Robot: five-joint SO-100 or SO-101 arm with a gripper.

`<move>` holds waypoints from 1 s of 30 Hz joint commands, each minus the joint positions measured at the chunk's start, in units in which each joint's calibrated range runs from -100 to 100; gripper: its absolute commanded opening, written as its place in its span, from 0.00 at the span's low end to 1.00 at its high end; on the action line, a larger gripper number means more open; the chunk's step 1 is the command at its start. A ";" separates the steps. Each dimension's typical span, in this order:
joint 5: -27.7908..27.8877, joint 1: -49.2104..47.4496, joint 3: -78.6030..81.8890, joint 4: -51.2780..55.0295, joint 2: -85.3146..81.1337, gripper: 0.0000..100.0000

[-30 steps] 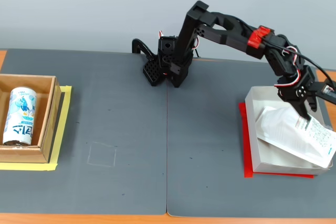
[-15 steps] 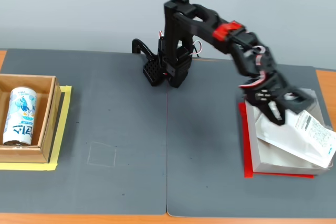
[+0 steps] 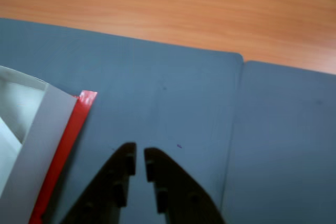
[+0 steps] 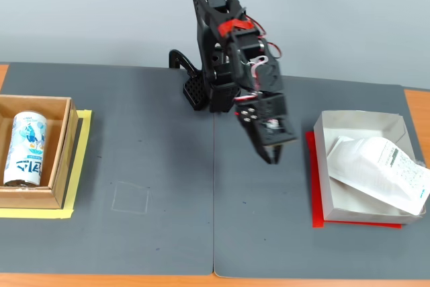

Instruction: Pick the sandwich and put it in the gray box

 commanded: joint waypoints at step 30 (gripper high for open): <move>0.31 18.23 41.53 14.02 -39.01 0.02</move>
